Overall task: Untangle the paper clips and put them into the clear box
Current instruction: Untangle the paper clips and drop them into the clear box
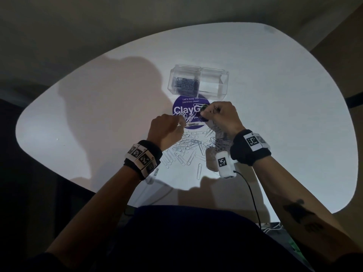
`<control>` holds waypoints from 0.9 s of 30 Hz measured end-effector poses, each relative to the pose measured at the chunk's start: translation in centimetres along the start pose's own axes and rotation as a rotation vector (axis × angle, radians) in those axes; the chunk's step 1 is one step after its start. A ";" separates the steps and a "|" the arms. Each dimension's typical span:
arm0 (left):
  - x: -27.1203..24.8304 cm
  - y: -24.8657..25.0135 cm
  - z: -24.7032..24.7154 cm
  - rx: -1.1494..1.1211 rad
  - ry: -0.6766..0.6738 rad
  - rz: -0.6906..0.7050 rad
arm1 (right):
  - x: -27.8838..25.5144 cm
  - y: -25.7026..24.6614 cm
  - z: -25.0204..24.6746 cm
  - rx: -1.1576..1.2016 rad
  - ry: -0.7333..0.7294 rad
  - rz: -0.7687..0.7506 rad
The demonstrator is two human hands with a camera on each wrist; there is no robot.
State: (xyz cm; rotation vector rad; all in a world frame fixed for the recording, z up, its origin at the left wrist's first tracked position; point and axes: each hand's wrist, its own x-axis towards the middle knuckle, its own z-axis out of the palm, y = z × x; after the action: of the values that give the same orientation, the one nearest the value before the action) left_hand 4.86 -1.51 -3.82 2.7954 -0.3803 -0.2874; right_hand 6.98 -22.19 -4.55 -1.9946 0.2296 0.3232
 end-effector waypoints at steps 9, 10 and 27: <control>1.3 1.9 1.3 0.107 0.001 0.111 | -0.5 -0.7 0.2 -0.727 -0.033 -0.253; 1.4 2.0 1.3 0.104 -0.009 0.105 | -0.5 -0.7 0.2 -0.747 -0.039 -0.252; 1.1 1.5 -0.3 -0.157 -0.172 0.125 | -1.1 0.3 0.1 -0.690 -0.044 -0.183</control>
State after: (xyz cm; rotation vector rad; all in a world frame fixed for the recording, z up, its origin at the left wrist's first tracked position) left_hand 5.66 -3.17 -3.20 2.5886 -0.5452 -0.5073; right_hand 5.85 -22.25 -4.47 -2.6610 -0.1157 0.3581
